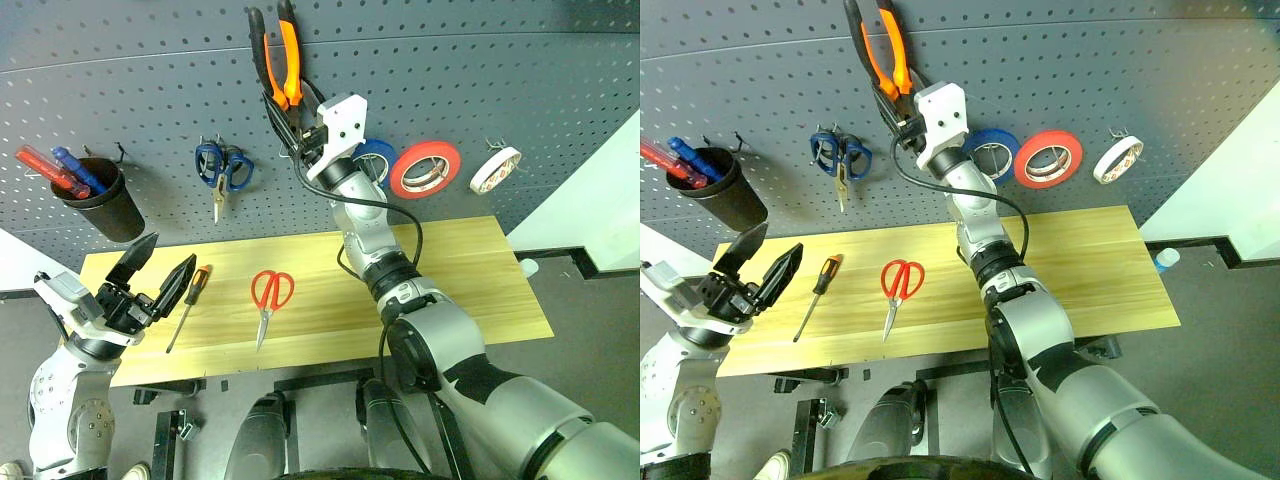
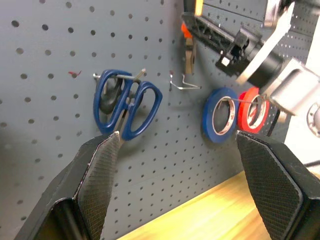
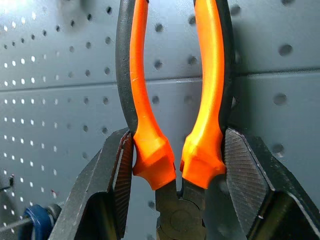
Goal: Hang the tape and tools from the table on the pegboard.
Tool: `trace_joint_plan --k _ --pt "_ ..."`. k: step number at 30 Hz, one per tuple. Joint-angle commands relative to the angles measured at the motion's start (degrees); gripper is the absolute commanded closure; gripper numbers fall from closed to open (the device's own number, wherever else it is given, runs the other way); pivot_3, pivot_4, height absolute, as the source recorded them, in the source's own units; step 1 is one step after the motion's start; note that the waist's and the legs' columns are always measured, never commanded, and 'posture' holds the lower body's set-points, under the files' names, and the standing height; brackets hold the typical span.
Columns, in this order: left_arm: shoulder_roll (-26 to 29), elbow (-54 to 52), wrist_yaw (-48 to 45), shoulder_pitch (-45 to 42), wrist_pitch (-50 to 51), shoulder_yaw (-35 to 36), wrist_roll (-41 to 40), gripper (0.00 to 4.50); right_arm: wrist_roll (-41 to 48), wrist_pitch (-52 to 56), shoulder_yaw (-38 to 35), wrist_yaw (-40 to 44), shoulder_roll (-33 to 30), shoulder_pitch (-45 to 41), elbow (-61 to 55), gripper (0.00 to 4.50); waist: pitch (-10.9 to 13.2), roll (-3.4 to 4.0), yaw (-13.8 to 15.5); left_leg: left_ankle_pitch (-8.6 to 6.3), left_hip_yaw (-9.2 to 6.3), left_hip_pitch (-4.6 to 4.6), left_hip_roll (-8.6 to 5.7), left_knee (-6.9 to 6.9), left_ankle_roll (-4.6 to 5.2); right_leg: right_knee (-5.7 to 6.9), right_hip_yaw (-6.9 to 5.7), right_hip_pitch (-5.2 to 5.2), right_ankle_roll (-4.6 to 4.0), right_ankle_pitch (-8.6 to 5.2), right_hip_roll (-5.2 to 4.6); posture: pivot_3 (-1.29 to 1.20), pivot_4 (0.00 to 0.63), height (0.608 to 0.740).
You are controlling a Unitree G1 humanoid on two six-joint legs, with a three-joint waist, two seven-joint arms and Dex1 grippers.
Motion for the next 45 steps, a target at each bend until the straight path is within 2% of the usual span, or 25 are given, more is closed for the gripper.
trace_joint_plan --k 1,7,9,10,14,17,21,24,27,31,34,38,43,45 --pt "0.28 -2.86 0.76 0.47 0.73 0.47 -1.17 0.60 -0.66 -3.03 -0.32 -0.63 -0.08 -2.70 0.78 2.24 0.14 -0.03 -0.01 0.00 0.00 0.00 0.00 0.00 0.00 0.00 0.00 0.00 0.00 0.00 0.00 0.02 0.232 0.730" --pt "0.35 -2.53 0.84 -0.19 1.48 0.29 -0.88 0.60 -2.19 -3.67 0.12 -1.80 -0.37 -2.16 3.39 2.24 0.41 -0.02 0.00 0.00 0.00 -0.01 0.00 0.00 0.00 0.00 0.00 -0.02 -0.01 0.00 0.01 0.02 0.232 0.730" --pt "0.35 -2.19 0.74 -0.43 1.48 0.25 -0.76 0.60 -2.07 -3.50 -0.16 -1.54 -0.40 -1.92 3.64 1.52 0.51 -0.04 0.01 0.00 0.00 -0.01 0.00 0.00 0.00 0.00 0.00 -0.02 -0.01 0.00 0.01 0.02 0.231 0.730" --pt "0.34 -2.05 0.68 -0.51 1.47 0.24 -0.70 0.60 -2.04 -3.49 -0.30 -1.52 -0.43 -1.82 3.65 1.33 0.53 -0.06 0.00 0.00 0.00 -0.02 0.00 0.01 0.00 0.00 0.00 -0.02 -0.01 0.00 0.01 0.02 0.231 0.730" --pt "0.28 -1.56 0.75 -0.90 1.61 0.13 -0.16 0.60 -3.01 -4.46 0.32 -1.27 -1.13 -1.01 1.83 0.05 0.54 -0.06 -0.01 0.00 0.00 -0.01 0.00 0.06 0.00 0.04 0.01 -0.02 -0.02 0.00 0.01 0.01 0.224 0.730" --pt "0.55 -2.44 2.20 -0.03 2.64 0.24 0.71 0.60 -5.05 -5.84 2.49 0.06 -2.70 1.54 -2.33 0.05 0.53 -0.06 0.04 0.00 0.00 -0.01 0.00 0.11 0.00 0.09 0.01 -0.02 -0.02 -0.01 0.01 0.01 0.219 0.730" --pt "1.43 -6.57 6.06 3.84 5.30 0.73 2.62 0.60 -4.45 -3.62 6.67 7.27 -7.21 10.49 -17.69 0.05 0.52 -0.08 0.09 0.00 0.00 -0.04 0.00 0.02 0.00 0.00 0.02 -0.02 0.05 -0.01 0.01 0.01 0.216 0.730" --pt "2.82 -12.72 10.91 8.28 11.00 -0.12 3.93 0.60 -1.06 1.82 10.04 14.12 -12.50 18.62 -35.52 0.05 0.57 -0.09 0.15 0.00 0.00 -0.11 0.00 0.00 0.00 -0.09 0.03 -0.04 0.19 0.00 0.00 0.01 0.221 0.730" --pt "3.64 -16.56 13.56 12.20 17.22 -1.28 1.82 0.60 2.25 9.35 12.13 19.53 -18.69 24.90 -50.44 0.05 0.61 -0.09 0.07 -0.01 0.04 -0.12 0.00 0.01 0.01 -0.07 0.09 -0.06 0.10 -0.06 -0.01 0.01 0.219 0.730" --pt "2.51 -17.20 21.80 12.67 21.94 -5.52 9.71 0.60 5.02 17.16 13.00 26.82 -29.39 33.42 -64.26 0.05 0.61 -0.13 0.63 -0.01 0.04 0.00 0.02 0.06 0.01 0.06 0.11 -0.04 0.16 -0.21 0.01 0.01 0.223 0.730" --pt "0.74 -15.71 29.39 9.52 27.53 -8.68 13.80 0.60 5.93 20.32 12.38 30.20 -35.94 39.37 -69.02 0.05 0.73 -0.31 1.55 -0.02 0.04 0.06 0.01 0.17 0.00 -0.07 0.12 0.14 0.12 -0.26 0.00 0.00 0.226 0.730" --pt "-1.20 -11.48 36.18 2.55 40.80 -12.60 14.03 0.02 3.39 18.57 10.44 31.22 -41.08 45.47 -68.47 0.00 0.83 -0.49 1.74 -0.02 0.04 -0.01 -0.01 0.21 0.00 -0.12 0.12 0.15 0.12 -0.24 0.01 -0.03 0.223 0.730" --pt "-3.24 -4.27 43.40 -8.12 58.46 -20.25 17.99 0.02 -0.19 14.22 8.82 31.45 -45.77 51.95 -66.13 0.00 0.89 -0.58 1.46 -0.01 0.06 -0.03 -0.03 0.17 -0.01 -0.15 0.12 0.16 0.03 -0.08 0.01 -0.07 0.215 0.730" --pt "-5.09 -1.28 44.91 -12.26 62.64 -21.57 18.48 0.02 -0.64 13.13 8.11 31.41 -47.00 54.16 -65.28 0.00 0.92 -0.65 1.40 -0.01 0.05 -0.02 -0.03 0.18 -0.01 -0.13 0.11 0.16 0.14 -0.02 0.03 -0.08 0.211 0.730"
